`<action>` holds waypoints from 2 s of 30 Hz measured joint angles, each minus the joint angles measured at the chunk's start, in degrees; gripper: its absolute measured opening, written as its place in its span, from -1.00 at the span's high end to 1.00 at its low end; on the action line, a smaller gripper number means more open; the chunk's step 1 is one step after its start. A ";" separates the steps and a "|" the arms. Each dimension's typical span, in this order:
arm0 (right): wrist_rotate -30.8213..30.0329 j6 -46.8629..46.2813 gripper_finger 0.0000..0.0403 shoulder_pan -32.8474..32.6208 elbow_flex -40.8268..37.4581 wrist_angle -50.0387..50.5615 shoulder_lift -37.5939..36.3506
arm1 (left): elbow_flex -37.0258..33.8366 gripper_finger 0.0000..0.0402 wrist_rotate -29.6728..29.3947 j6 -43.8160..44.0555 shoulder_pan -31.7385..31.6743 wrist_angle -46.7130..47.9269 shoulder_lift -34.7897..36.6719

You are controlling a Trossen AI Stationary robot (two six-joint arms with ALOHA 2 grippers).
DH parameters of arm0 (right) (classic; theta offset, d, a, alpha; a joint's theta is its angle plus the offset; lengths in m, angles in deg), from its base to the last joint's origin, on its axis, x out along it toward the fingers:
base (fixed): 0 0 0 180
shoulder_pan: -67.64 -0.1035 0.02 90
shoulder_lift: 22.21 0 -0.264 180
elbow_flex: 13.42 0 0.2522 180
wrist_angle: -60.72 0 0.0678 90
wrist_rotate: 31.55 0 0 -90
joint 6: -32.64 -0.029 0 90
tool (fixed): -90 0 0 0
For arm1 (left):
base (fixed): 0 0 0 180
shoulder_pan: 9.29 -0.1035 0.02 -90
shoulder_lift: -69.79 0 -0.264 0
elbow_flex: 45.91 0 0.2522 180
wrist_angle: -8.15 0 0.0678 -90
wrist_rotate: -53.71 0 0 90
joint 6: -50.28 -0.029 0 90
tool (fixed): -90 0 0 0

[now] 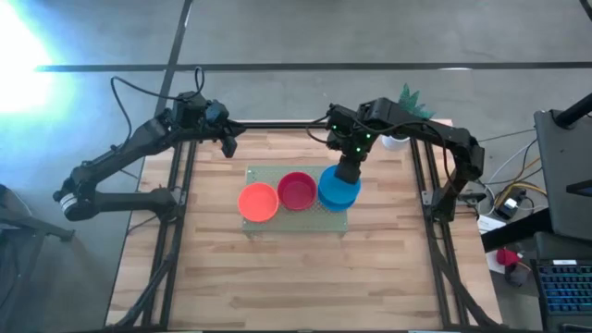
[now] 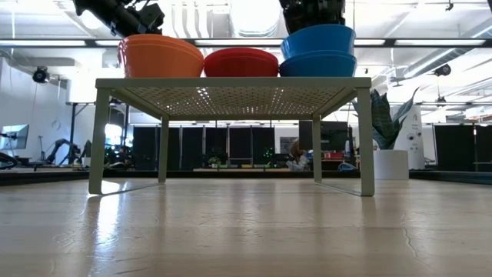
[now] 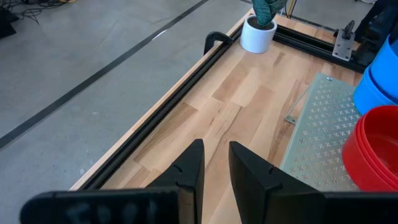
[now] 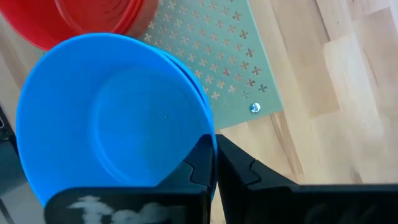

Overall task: Pick & Place Mini bowls
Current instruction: Stack the blue bowl on top of the other blue bowls on the shelf

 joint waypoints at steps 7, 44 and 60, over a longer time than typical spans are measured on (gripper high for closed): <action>0.04 0.00 0.96 -0.33 0.17 -0.18 0.00 | 0.00 0.67 0.00 0.15 0.00 0.00 0.00; -3.51 0.02 0.93 -2.32 4.79 -3.27 -0.12 | 0.00 0.67 0.00 0.20 0.02 0.02 0.00; -3.13 0.65 0.96 -2.60 -0.26 -4.97 0.02 | 0.00 0.67 0.00 0.17 -0.02 0.04 0.00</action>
